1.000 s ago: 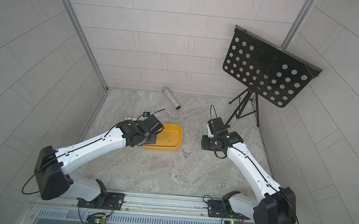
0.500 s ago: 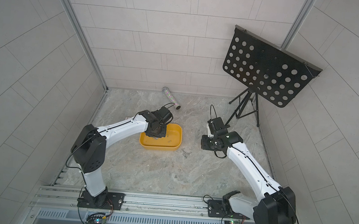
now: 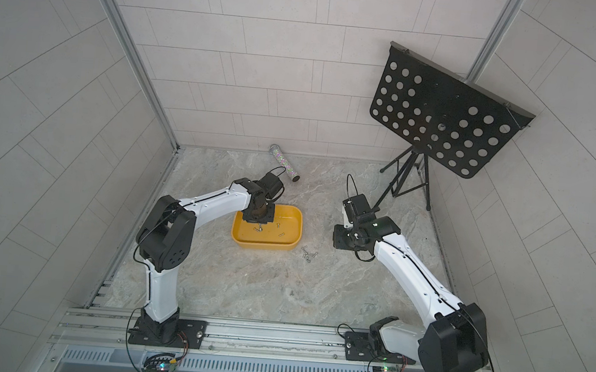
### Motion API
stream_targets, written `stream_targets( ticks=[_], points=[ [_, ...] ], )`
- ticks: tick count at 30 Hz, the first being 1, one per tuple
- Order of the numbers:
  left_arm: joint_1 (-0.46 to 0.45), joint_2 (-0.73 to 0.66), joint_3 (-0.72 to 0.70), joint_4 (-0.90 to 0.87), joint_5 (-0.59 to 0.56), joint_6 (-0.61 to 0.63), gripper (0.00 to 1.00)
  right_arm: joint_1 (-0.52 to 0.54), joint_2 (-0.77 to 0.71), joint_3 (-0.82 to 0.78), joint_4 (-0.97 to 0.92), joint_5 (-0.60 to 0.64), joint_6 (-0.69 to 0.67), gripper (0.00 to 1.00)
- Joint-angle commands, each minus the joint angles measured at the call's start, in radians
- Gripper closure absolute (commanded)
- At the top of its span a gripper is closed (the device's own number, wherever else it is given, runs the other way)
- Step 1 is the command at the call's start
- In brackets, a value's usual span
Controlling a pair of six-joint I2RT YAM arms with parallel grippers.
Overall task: Put the screws on the desktop into the storage box
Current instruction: Place the screw in the storage box.
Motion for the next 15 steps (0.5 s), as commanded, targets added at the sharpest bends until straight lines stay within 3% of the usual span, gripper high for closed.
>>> stream_targets(
  ticks=[1,15],
  points=[
    [0.014,0.028,0.027,-0.004,0.010,0.022,0.81,-0.002,0.006,0.008,-0.013,0.011,-0.004,0.69],
    [0.037,0.049,0.049,-0.011,0.020,0.040,0.73,0.000,0.017,0.014,-0.019,0.009,-0.004,0.69]
  ],
)
